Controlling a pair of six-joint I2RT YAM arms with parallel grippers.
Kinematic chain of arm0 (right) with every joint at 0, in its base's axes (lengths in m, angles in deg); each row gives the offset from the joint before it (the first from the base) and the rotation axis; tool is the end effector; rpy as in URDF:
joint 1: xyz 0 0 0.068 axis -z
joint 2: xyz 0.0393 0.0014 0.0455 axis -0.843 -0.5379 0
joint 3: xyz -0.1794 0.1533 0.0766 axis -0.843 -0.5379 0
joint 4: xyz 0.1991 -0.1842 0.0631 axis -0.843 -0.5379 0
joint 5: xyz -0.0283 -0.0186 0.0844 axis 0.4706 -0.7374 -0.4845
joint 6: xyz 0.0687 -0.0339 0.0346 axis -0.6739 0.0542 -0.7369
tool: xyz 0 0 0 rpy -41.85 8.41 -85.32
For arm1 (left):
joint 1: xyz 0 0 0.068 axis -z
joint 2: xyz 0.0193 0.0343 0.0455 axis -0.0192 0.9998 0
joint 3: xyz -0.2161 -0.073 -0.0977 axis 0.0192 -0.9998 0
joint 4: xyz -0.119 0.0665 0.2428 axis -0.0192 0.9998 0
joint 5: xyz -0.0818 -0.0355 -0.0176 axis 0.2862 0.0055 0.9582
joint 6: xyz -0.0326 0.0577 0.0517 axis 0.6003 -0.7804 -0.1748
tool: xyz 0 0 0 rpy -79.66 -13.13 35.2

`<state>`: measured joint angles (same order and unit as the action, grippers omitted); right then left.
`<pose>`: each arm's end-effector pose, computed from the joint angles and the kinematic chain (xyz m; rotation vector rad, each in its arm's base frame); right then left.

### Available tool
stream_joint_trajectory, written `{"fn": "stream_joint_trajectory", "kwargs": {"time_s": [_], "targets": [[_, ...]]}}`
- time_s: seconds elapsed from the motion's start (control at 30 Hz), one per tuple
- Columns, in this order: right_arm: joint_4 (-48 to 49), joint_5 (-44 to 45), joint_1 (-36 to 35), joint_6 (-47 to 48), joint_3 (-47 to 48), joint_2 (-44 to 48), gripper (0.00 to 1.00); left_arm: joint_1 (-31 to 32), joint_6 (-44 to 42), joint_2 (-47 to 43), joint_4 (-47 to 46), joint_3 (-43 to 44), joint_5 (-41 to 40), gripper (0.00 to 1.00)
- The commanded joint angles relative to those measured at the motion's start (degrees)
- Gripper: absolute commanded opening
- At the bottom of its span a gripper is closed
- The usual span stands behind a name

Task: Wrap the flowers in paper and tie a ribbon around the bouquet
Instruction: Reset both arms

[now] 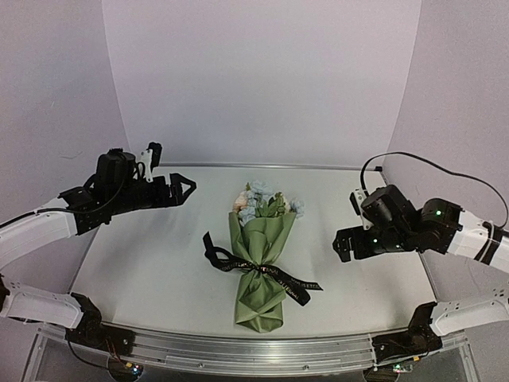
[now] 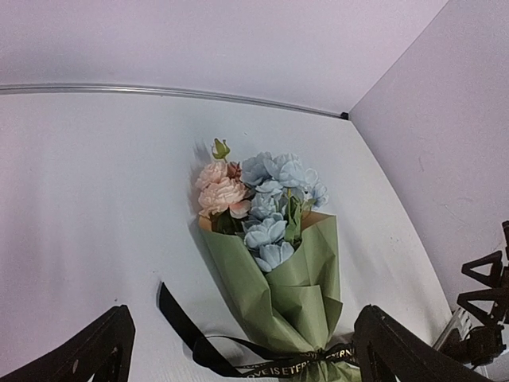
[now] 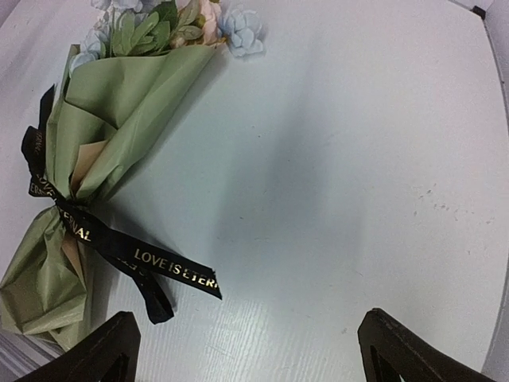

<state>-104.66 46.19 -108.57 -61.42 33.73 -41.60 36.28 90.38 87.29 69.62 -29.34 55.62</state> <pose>0.1774 0.1924 0.2332 -0.3898 2.4312 0.3220 0.2573 -0.1865 0.2651 0.1843 2.0415 -0.7524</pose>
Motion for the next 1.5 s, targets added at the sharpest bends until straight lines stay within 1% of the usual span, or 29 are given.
{"fn": "stream_joint_trajectory", "kwargs": {"time_s": [0.0,0.3,0.63,1.47], "targets": [[-3.68,4.71,0.10,1.79,-1.89,3.81,0.98,-0.29,1.30,-2.67,0.73,2.26,-4.99,1.00],[-4.76,8.81,0.08,0.93,-4.46,6.54,0.98,-0.28,0.22,-4.12,2.80,2.56,-6.81,1.00],[-5.29,9.47,0.07,-0.08,-4.82,6.88,0.98,-0.29,-1.10,-3.81,4.13,3.50,-6.47,1.00],[-5.44,9.89,0.10,-0.08,-4.12,6.99,0.98,-0.29,-2.15,-4.62,4.11,3.18,-6.14,1.00]]}}
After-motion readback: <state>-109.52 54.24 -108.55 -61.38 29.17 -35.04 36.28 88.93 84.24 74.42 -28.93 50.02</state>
